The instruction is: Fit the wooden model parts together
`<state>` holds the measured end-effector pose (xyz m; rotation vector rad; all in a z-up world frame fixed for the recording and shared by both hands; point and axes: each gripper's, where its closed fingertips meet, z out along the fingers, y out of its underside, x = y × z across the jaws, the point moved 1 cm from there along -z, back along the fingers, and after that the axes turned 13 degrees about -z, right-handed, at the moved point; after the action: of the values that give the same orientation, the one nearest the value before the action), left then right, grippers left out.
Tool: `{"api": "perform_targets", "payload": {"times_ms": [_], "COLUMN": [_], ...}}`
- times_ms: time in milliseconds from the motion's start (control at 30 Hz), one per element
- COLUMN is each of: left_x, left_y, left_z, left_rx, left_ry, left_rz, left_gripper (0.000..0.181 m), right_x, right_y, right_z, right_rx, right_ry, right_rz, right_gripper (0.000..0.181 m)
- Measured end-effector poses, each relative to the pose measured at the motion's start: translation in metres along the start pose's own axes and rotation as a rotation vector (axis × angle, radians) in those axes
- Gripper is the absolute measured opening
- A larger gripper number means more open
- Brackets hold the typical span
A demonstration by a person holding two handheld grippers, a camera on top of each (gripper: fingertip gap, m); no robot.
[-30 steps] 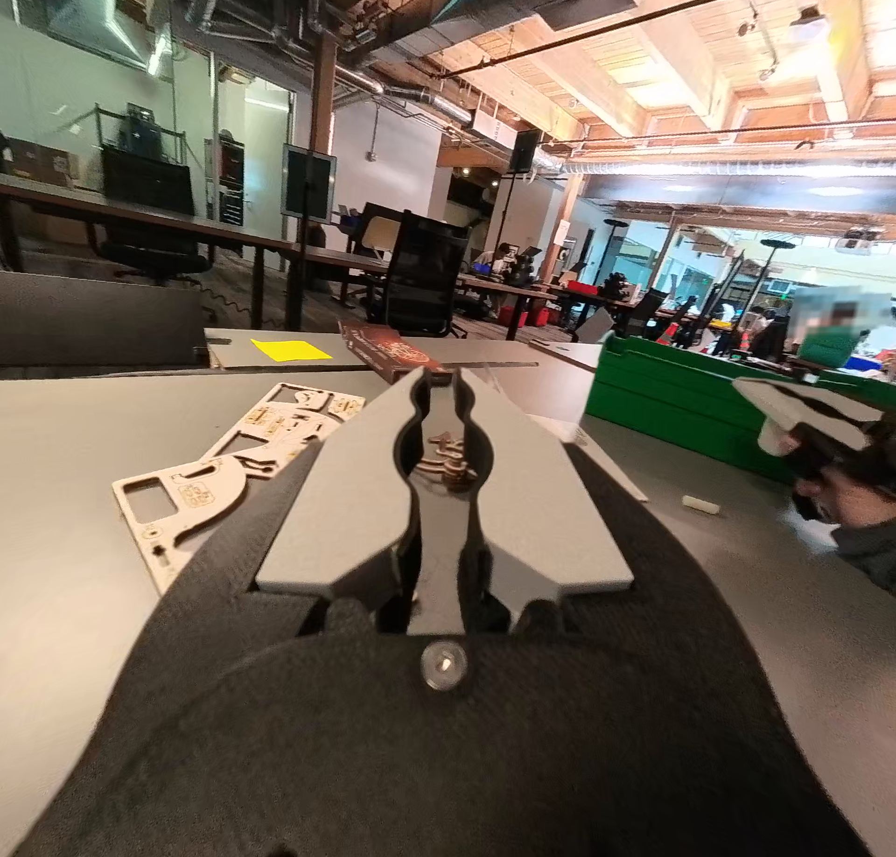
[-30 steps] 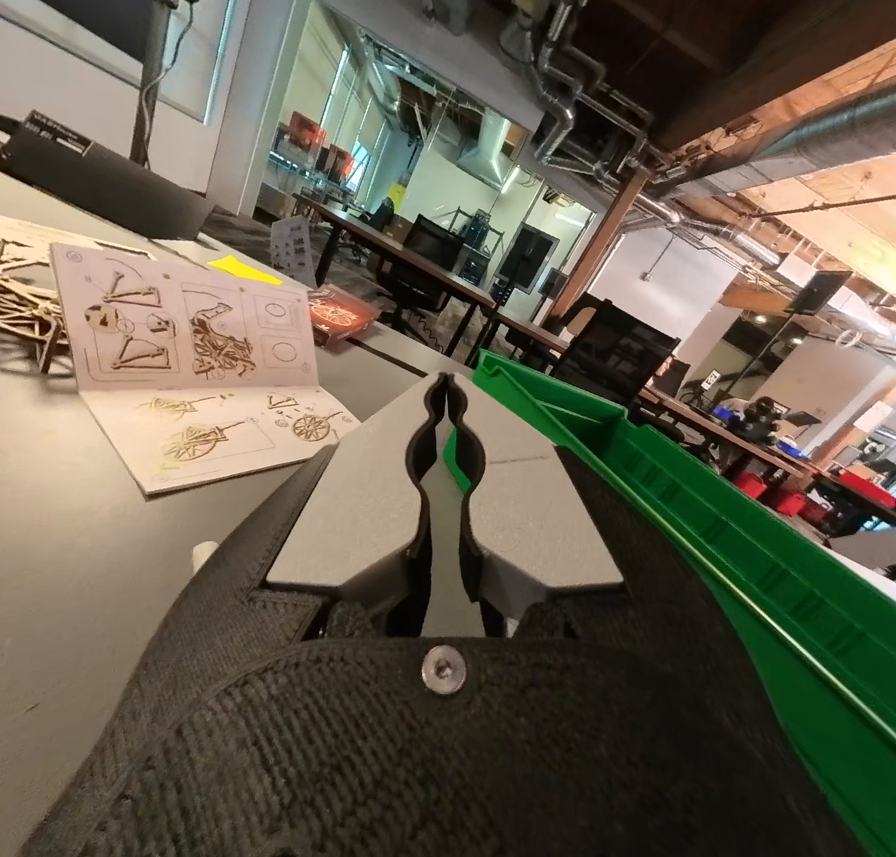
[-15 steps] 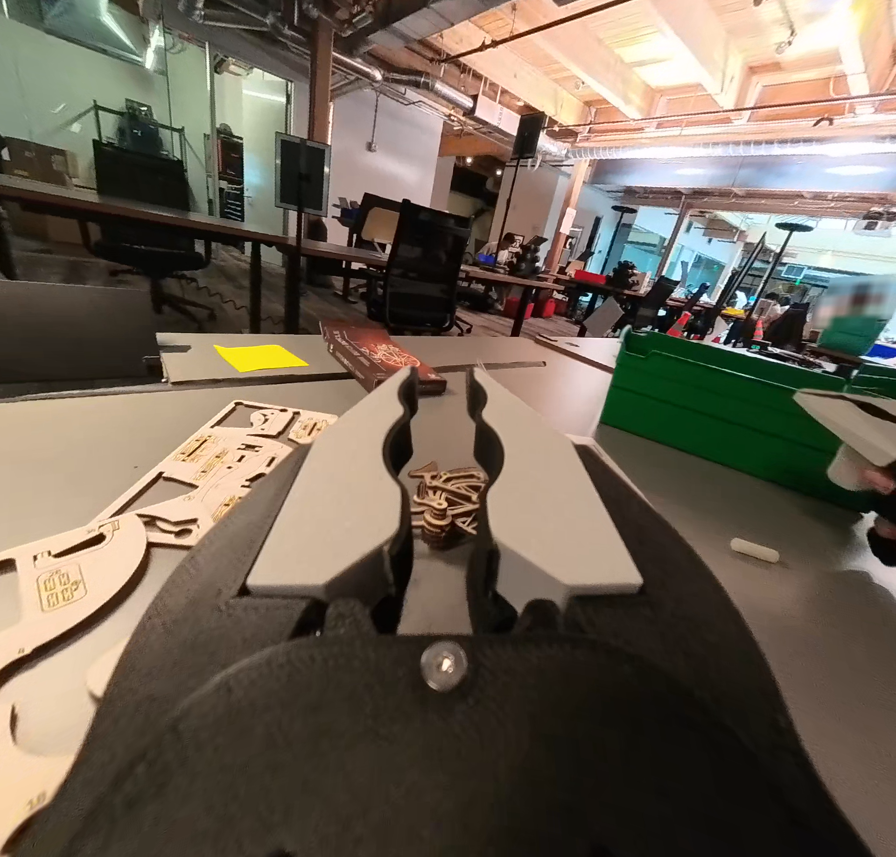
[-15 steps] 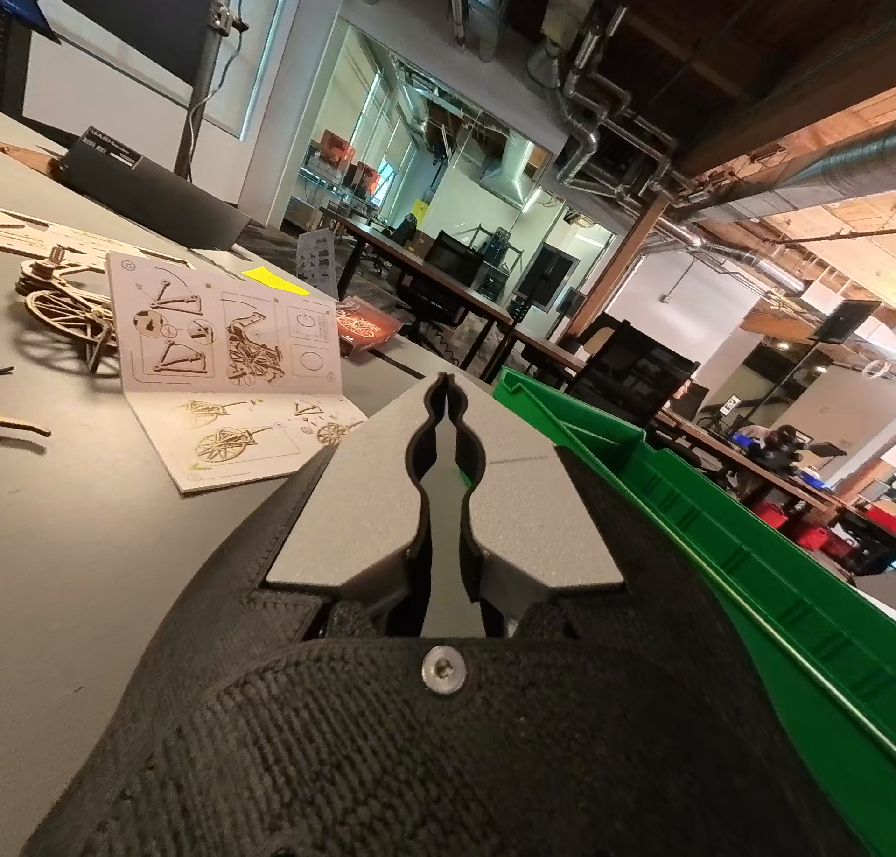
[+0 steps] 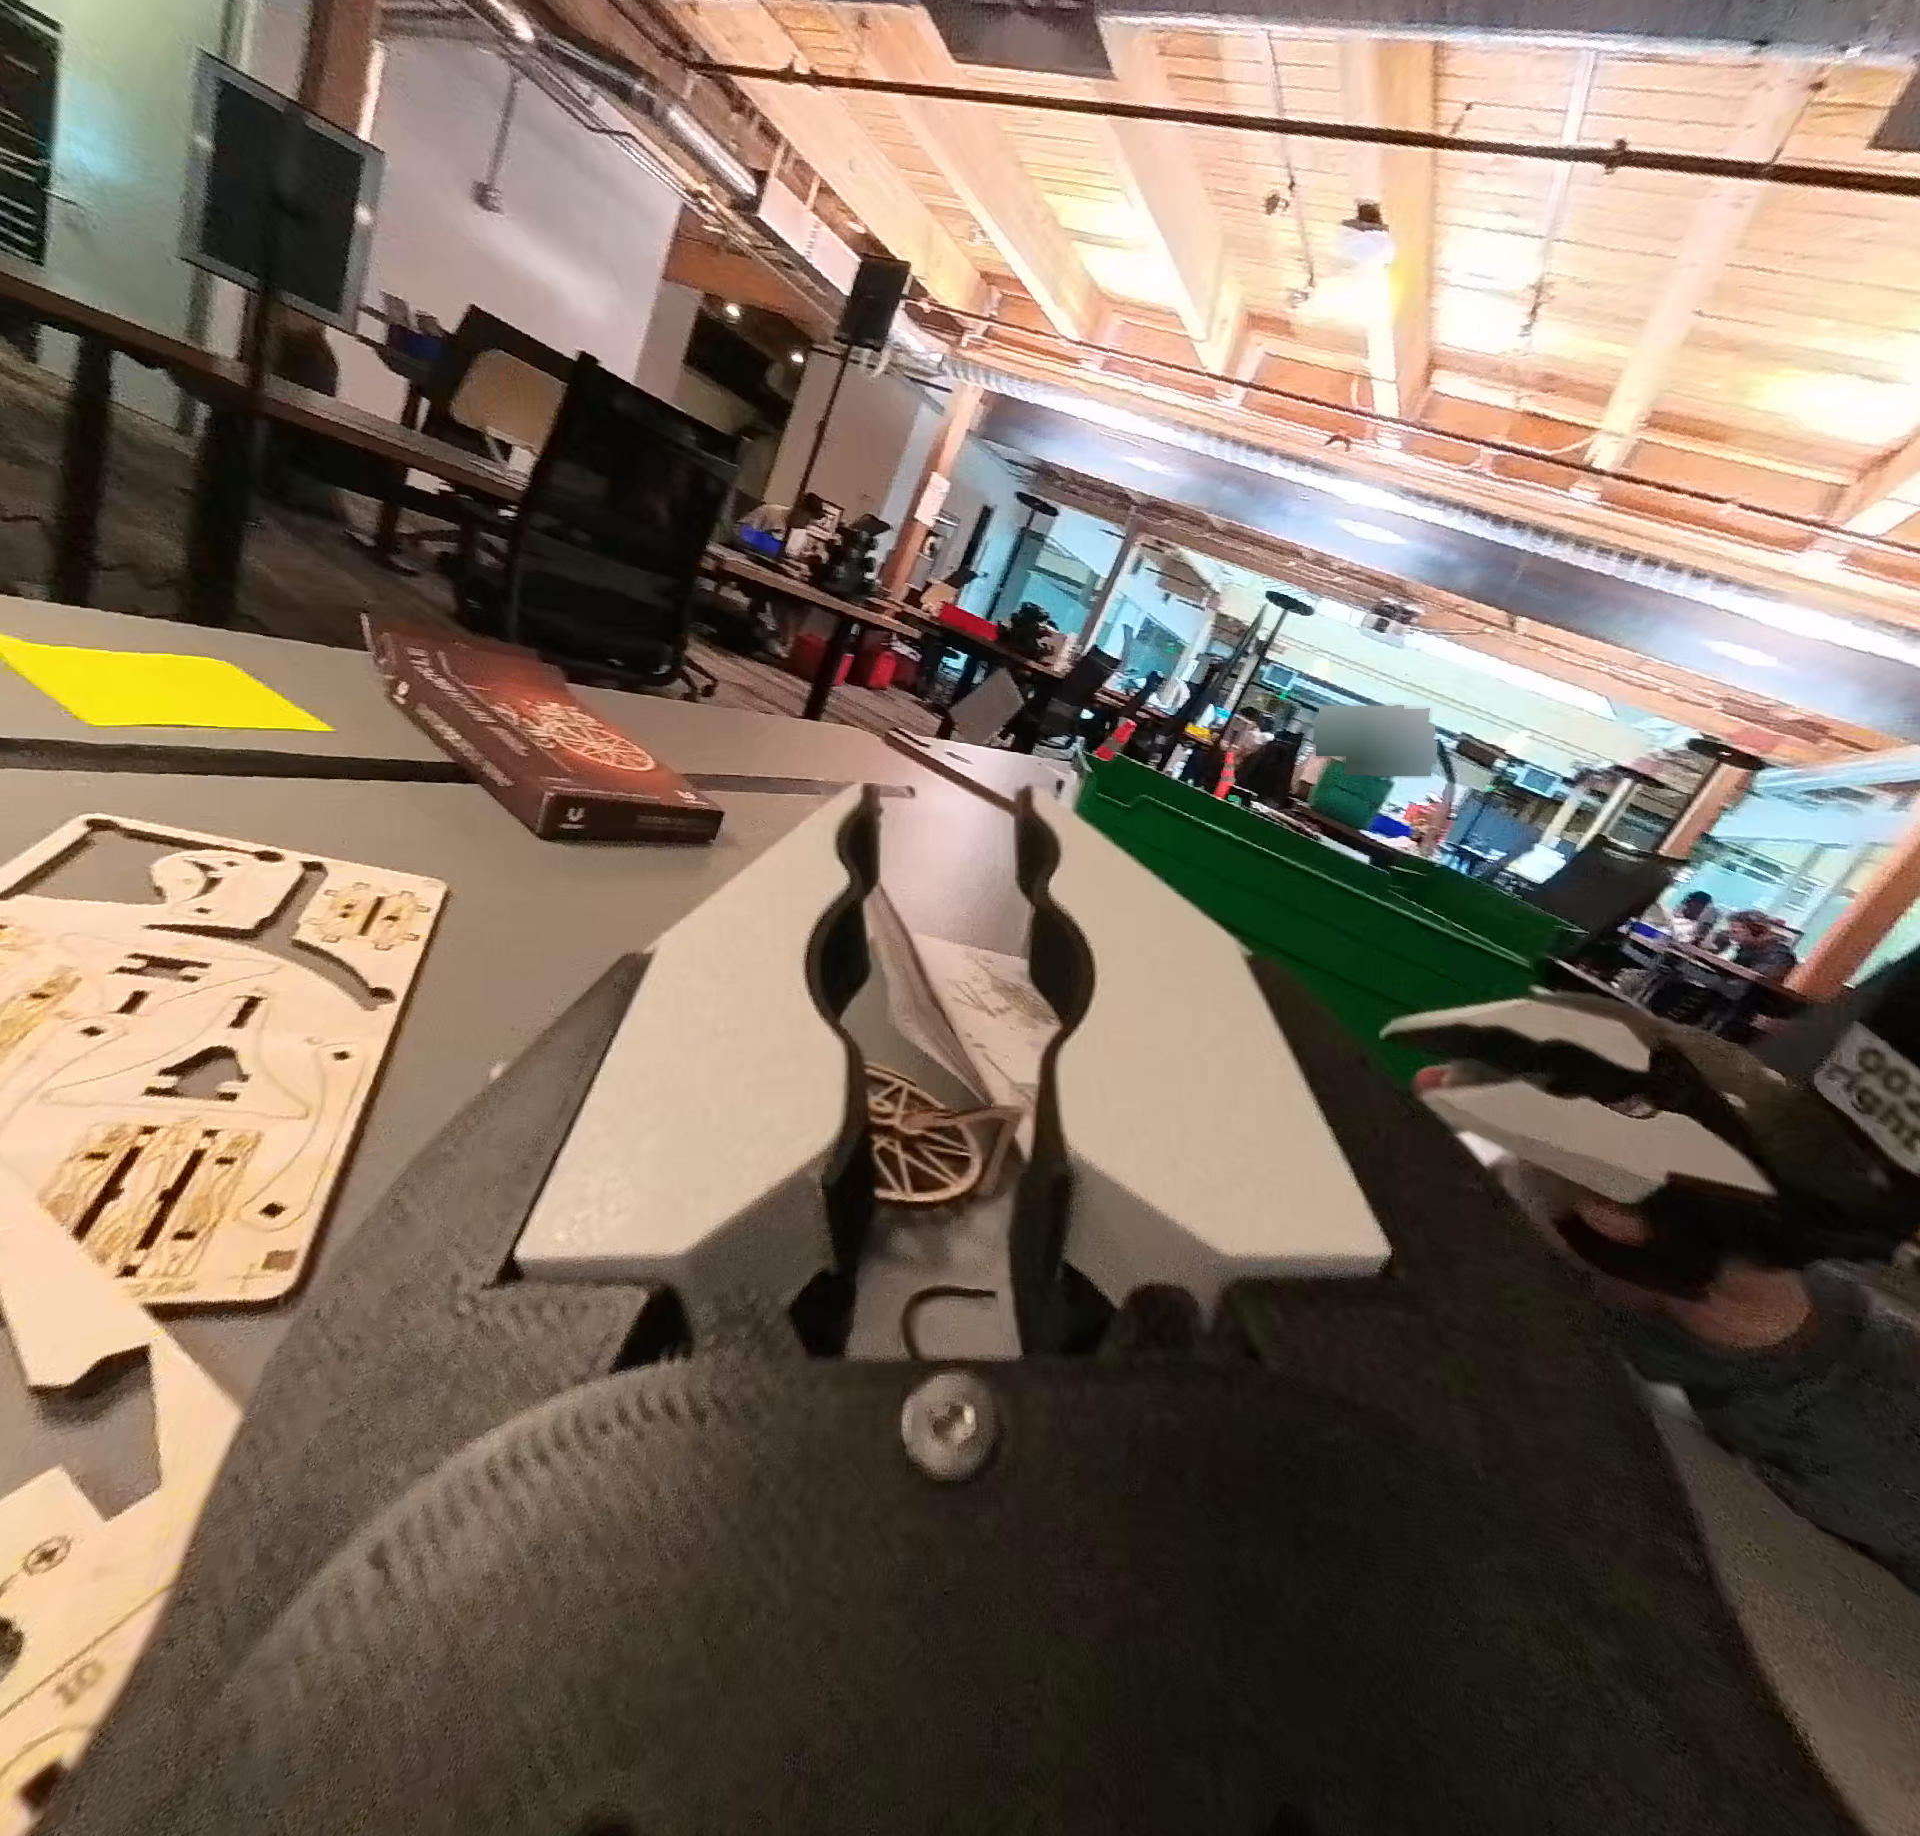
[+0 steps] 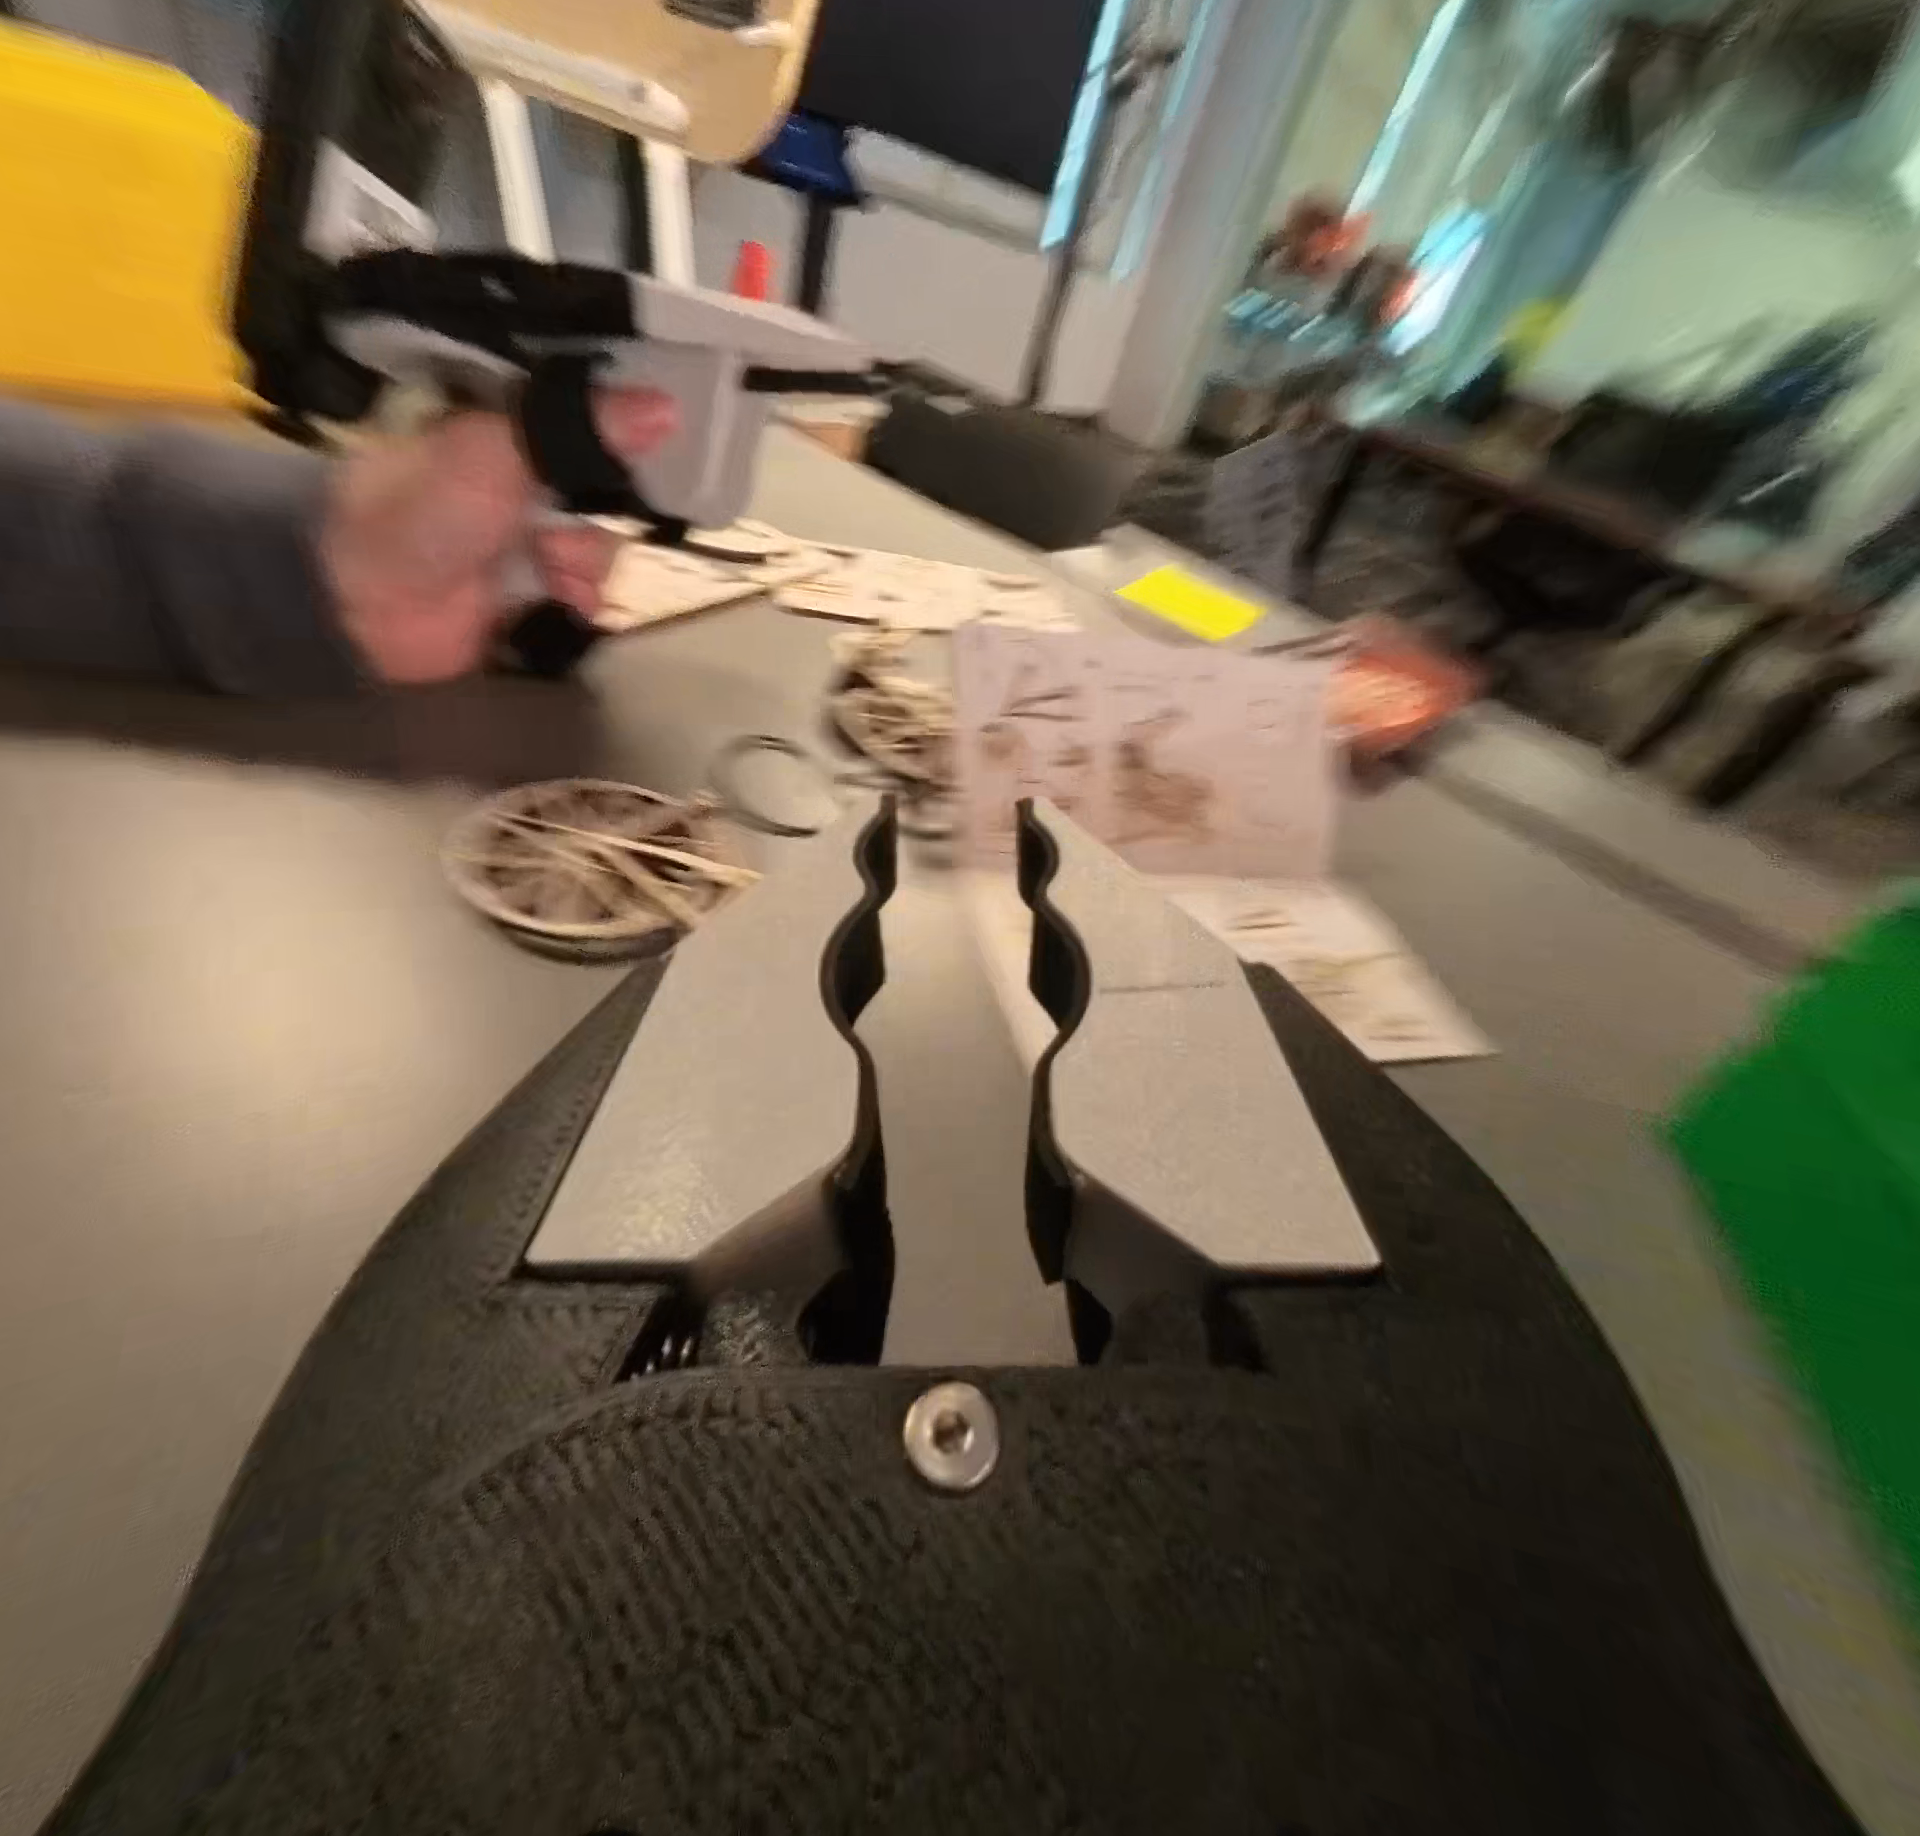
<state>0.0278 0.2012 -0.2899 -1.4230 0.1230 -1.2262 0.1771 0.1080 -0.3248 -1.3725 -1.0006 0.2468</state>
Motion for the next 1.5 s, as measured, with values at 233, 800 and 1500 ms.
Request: {"api": "perform_targets", "payload": {"times_ms": [233, 800, 1500], "left_x": [0.002, 0.008, 0.01], "left_y": [-0.006, -0.008, 0.003], "left_z": [-0.007, -0.019, -0.03], "left_rx": [0.033, 0.033, -0.083], "left_ry": [0.008, 0.034, 0.197], "left_rz": [-0.011, -0.014, -0.361], "left_gripper": [0.025, 0.028, 0.069], "right_x": [-0.085, -0.09, -0.092], "right_y": [0.019, 0.03, 0.032], "right_z": [0.031, 0.049, 0.048], "right_rx": [-0.412, -0.52, -0.619], "right_ry": [-0.183, -0.158, -0.107], "right_rz": [0.279, 0.418, 0.131], "right_gripper": [0.07, 0.064, 0.033]}}
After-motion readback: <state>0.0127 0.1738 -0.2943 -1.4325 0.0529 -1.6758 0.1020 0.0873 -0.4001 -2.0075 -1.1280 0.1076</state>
